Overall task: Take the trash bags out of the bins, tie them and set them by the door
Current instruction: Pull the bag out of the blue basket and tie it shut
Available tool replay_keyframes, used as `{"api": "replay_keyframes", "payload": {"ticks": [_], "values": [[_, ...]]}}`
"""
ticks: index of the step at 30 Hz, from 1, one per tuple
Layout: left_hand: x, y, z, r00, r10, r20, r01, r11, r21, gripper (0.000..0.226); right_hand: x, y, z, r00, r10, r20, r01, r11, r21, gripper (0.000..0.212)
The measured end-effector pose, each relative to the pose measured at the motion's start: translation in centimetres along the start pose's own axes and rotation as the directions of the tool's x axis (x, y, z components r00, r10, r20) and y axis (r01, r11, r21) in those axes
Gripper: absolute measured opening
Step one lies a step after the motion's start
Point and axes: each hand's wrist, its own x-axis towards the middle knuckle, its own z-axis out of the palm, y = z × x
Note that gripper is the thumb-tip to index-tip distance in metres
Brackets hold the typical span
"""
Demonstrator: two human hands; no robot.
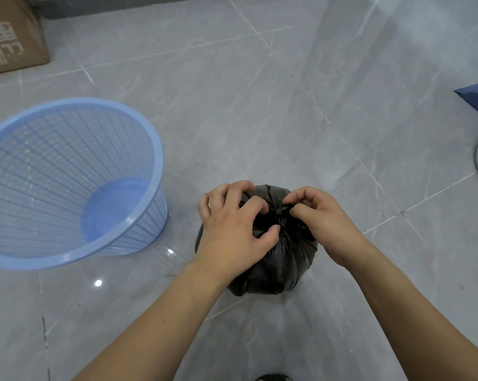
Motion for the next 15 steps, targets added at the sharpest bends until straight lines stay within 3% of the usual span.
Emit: {"api": "replay_keyframes", "payload": {"ticks": [3,7,12,15], "values": [[-0.1,0.4,0.2,0.999,-0.01,-0.04,0.012,0.999,0.033,0.038,0.0,-0.1,-0.2,1.0,0.007,-0.01,-0.007,0.998,0.07,0.016],[-0.3,0.8,0.3,0.992,-0.033,-0.125,0.037,0.999,0.033,0.027,0.0,-0.3,-0.4,1.0,0.005,-0.025,-0.001,0.99,0.143,0.015],[-0.2,1.1,0.6,0.992,-0.008,-0.128,0.01,1.0,0.012,0.008,0.0,-0.4,-0.3,1.0,-0.006,0.0,0.006,0.989,0.149,0.013],[0.1,1.7,0.2,0.995,-0.062,-0.082,0.057,0.997,-0.06,0.008,0.0,-0.3,-0.4,1.0,-0.018,-0.023,0.021,0.989,0.144,0.013]]}}
